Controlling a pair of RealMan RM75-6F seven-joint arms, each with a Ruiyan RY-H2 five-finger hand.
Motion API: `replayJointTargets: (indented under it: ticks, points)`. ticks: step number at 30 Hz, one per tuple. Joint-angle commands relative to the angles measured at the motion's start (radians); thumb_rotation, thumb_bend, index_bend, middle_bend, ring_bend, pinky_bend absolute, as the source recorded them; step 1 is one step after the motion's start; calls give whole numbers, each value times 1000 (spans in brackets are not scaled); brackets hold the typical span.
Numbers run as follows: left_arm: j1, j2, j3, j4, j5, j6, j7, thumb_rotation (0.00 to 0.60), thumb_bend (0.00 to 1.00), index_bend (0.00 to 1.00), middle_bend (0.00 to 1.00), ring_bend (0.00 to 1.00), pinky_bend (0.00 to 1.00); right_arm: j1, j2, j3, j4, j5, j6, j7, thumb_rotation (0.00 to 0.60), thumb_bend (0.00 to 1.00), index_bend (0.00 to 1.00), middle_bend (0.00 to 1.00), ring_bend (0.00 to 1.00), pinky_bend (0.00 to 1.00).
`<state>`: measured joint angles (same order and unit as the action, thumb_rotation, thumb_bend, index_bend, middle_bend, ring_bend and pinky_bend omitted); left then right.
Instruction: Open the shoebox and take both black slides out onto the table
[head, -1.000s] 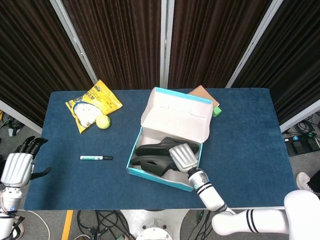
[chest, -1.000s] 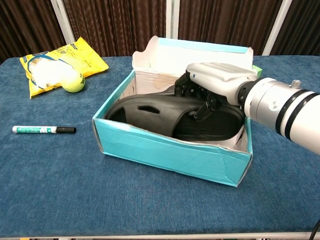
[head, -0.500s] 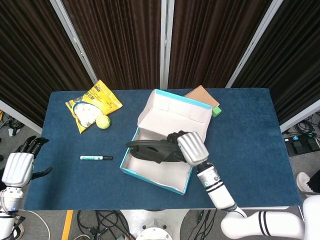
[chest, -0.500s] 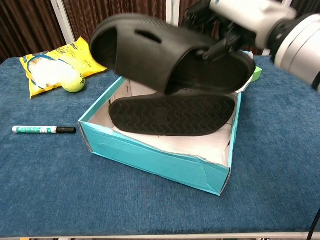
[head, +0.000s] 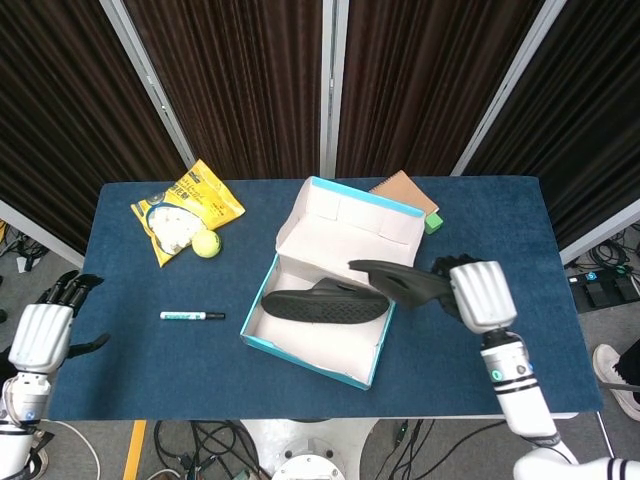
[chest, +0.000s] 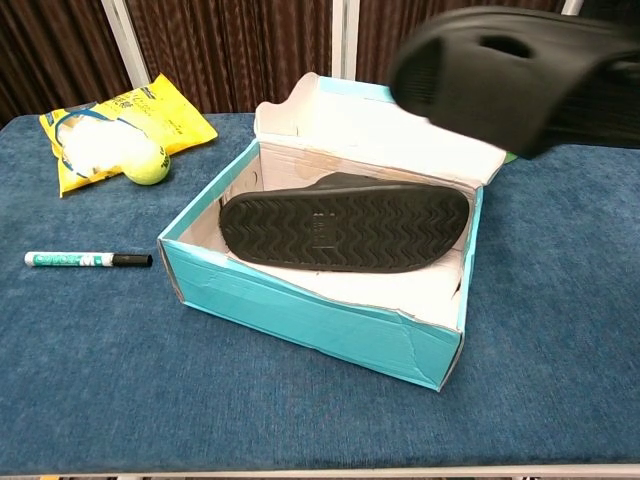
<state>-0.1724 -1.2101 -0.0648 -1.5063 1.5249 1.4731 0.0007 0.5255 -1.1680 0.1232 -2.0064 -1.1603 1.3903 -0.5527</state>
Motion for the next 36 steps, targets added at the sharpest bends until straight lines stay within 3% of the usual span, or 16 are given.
replayJointTargets:
  ticks: [1, 6, 13, 31, 33, 36]
  points:
    - [-2, 0, 0, -9, 6, 1, 8, 600, 70, 209, 197, 114, 326, -72, 59, -28, -5, 7, 45, 60, 600, 459, 701, 607, 506, 683]
    - [-4, 2, 2, -28, 12, 4, 24, 600, 70, 210, 197, 113, 326, -142, 43, -25, 53, 42, 83, 161, 600, 460, 701, 606, 506, 683]
    - [-8, 5, 4, -38, 13, -3, 33, 600, 70, 210, 197, 114, 326, -191, -56, 15, 201, 134, 79, 265, 600, 460, 701, 605, 506, 683]
    - [-8, -30, 12, 38, -7, -28, -26, 600, 70, 209, 197, 114, 326, -133, -215, 106, 355, 298, -30, 164, 600, 448, 698, 591, 505, 682]
    - [-7, -29, 10, 42, -8, -24, -30, 600, 70, 209, 197, 114, 326, -128, -217, 108, 356, 309, -60, 167, 600, 423, 655, 553, 480, 652]
    - [-6, -30, 9, 45, -10, -22, -33, 600, 70, 209, 197, 114, 326, -117, -190, 101, 338, 327, -135, 168, 600, 343, 441, 428, 327, 509]
